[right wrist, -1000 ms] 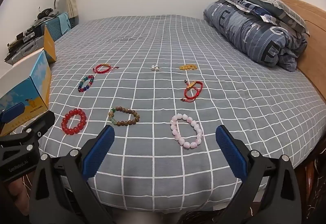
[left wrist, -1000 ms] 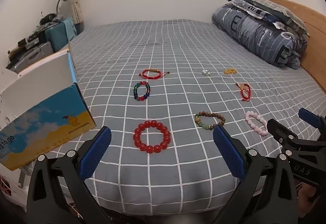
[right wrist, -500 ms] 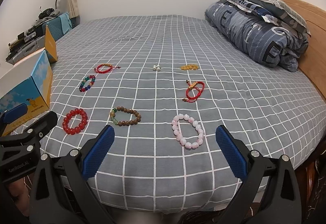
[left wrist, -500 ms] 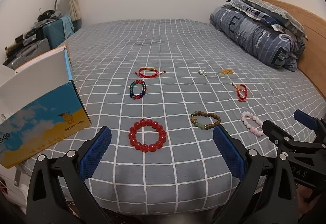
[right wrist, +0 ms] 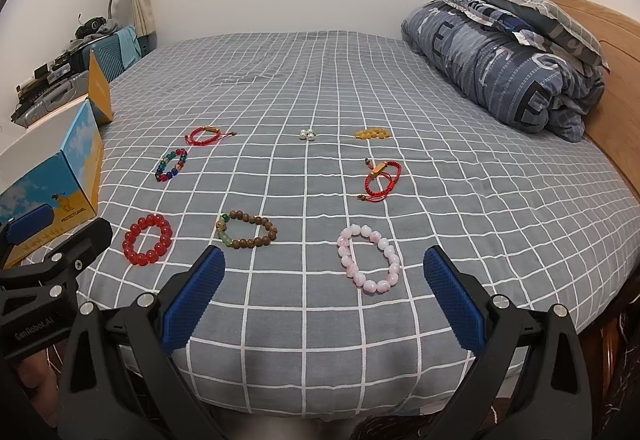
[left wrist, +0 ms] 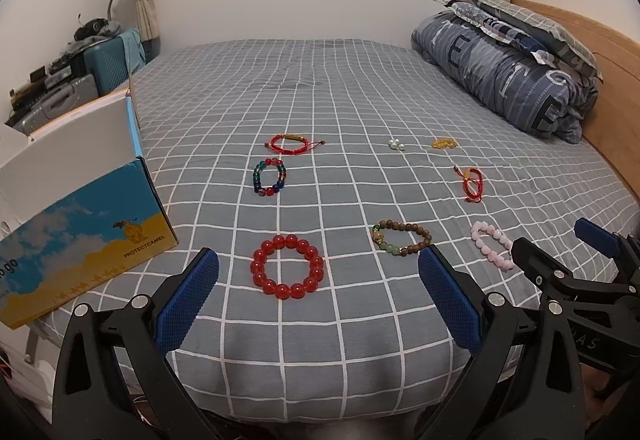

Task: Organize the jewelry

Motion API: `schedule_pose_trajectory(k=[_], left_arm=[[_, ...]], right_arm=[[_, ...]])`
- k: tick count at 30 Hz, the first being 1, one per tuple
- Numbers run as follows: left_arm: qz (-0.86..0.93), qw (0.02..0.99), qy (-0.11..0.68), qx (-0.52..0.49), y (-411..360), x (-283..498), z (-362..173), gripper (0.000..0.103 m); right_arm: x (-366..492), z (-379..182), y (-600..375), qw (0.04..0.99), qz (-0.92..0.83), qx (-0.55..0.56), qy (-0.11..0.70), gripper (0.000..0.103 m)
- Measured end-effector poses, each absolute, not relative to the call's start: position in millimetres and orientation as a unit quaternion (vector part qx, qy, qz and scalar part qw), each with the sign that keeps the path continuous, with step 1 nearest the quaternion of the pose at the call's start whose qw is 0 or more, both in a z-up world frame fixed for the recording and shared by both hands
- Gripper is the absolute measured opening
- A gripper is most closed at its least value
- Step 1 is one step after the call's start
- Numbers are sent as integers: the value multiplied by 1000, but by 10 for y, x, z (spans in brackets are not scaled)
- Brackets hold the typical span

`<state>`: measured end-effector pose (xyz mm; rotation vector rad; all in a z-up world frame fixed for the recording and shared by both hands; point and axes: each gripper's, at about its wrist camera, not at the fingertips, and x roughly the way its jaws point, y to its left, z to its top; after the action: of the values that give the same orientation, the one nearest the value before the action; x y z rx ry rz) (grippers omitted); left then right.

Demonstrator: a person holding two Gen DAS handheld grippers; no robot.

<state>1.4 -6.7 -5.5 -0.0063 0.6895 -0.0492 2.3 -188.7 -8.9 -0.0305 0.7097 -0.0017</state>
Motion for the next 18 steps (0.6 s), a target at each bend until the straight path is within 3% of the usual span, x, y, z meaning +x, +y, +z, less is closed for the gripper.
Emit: schedule_pose_trajectory(k=[18], left_arm=[[-18, 941, 339, -3, -61, 11, -60, 98]], right_arm=[[4, -91, -1864, 938, -1, -14, 345, 96]])
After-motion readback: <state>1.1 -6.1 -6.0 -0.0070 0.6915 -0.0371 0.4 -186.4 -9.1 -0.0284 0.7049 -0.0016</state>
